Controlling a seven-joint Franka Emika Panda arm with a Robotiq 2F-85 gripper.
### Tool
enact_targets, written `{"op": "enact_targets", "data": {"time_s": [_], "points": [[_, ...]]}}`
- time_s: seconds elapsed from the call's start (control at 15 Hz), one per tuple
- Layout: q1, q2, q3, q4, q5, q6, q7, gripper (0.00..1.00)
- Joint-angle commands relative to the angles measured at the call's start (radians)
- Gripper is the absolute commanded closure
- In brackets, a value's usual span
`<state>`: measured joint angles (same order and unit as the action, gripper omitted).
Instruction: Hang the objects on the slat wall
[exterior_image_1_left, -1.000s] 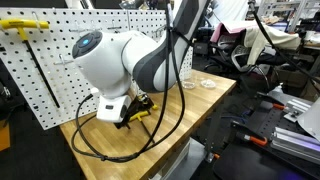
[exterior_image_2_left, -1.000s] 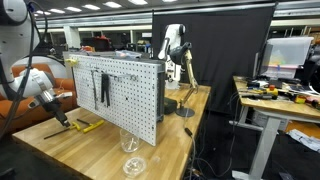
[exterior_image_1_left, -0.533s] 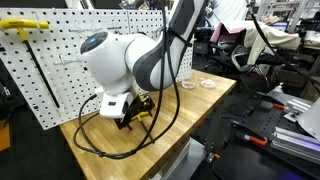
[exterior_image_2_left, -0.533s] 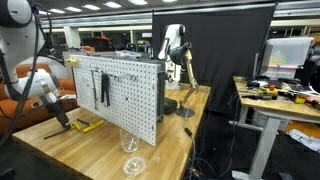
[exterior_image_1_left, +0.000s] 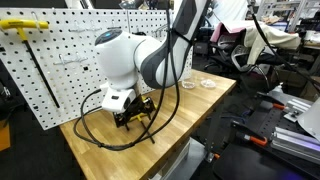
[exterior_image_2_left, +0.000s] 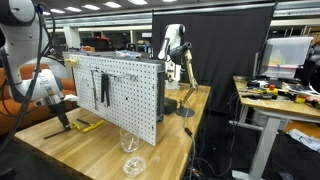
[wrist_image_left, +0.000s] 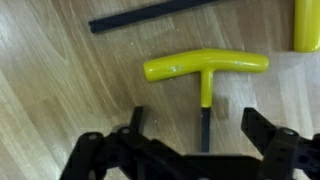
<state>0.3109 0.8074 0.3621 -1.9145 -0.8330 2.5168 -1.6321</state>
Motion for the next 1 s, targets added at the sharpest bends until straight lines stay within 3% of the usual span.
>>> {"op": "enact_targets", "data": {"time_s": [0.0,0.27,0.6,0.73,0.93], "points": [[-0.006,-0.024,-0.03,-0.053,0.003,0.116,0.057,0.0],[0.037,-0.06,-0.085,-0.082,-0.043,0.124,0.148,0.0],[0.047,-0.083,-0.097,-0.112,-0.095,0.115,0.22,0.01],[0.044,-0.081,-0.091,-0.117,-0.115,0.12,0.233,0.26],[0.038,-0.076,-0.083,-0.118,-0.131,0.138,0.238,0.45]]}}
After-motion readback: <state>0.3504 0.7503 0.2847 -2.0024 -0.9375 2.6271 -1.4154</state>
